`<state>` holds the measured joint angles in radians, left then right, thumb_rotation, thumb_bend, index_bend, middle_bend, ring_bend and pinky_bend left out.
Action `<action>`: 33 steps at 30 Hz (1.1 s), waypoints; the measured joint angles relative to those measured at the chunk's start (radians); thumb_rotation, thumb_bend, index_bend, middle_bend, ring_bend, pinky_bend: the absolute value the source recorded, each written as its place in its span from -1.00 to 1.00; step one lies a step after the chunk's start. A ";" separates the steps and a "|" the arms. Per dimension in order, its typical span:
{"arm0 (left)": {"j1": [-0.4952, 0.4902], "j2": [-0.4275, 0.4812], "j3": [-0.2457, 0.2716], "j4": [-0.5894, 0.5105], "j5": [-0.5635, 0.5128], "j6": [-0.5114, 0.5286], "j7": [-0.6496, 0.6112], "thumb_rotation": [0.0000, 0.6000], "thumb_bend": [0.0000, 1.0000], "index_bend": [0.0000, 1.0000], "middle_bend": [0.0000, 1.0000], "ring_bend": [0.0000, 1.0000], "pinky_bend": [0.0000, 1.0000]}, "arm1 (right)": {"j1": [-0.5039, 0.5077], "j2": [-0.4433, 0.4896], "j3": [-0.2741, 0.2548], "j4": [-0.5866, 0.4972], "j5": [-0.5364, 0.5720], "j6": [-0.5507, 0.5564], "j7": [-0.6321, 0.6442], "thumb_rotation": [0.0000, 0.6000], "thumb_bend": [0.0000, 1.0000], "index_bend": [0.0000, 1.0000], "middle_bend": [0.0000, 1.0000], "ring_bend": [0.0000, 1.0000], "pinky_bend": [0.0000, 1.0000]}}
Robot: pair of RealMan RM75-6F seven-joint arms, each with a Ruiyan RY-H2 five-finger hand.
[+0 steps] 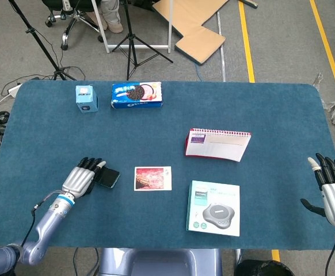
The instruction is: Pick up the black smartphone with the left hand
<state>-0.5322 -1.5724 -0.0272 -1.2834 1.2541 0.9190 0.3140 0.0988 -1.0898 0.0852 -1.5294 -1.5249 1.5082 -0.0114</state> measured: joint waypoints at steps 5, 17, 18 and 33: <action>0.002 0.033 0.007 -0.053 -0.008 -0.002 0.019 1.00 0.54 -0.73 -0.96 -0.89 -0.92 | 0.000 0.000 0.000 0.001 0.002 -0.001 0.001 1.00 -1.00 -0.87 -1.00 -1.00 -1.00; -0.026 0.145 0.000 -0.237 -0.095 -0.072 0.040 1.00 0.63 -0.59 -0.76 -0.69 -0.68 | 0.002 -0.001 -0.001 0.003 0.004 -0.007 0.004 1.00 -1.00 -0.87 -1.00 -1.00 -1.00; -0.031 0.150 -0.008 -0.244 -0.104 -0.076 0.036 1.00 0.63 -0.59 -0.75 -0.68 -0.67 | 0.002 -0.002 -0.001 0.003 0.004 -0.007 0.003 1.00 -1.00 -0.87 -1.00 -1.00 -1.00; -0.189 0.100 -0.108 -0.184 -0.385 -0.155 0.110 1.00 0.59 -0.59 -0.81 -0.77 -0.72 | 0.003 -0.003 0.001 0.003 0.010 -0.009 -0.006 1.00 -1.00 -0.86 -1.00 -1.00 -1.00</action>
<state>-0.7209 -1.4729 -0.1351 -1.4675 0.8691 0.7644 0.4235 0.1015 -1.0925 0.0860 -1.5269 -1.5152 1.4991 -0.0169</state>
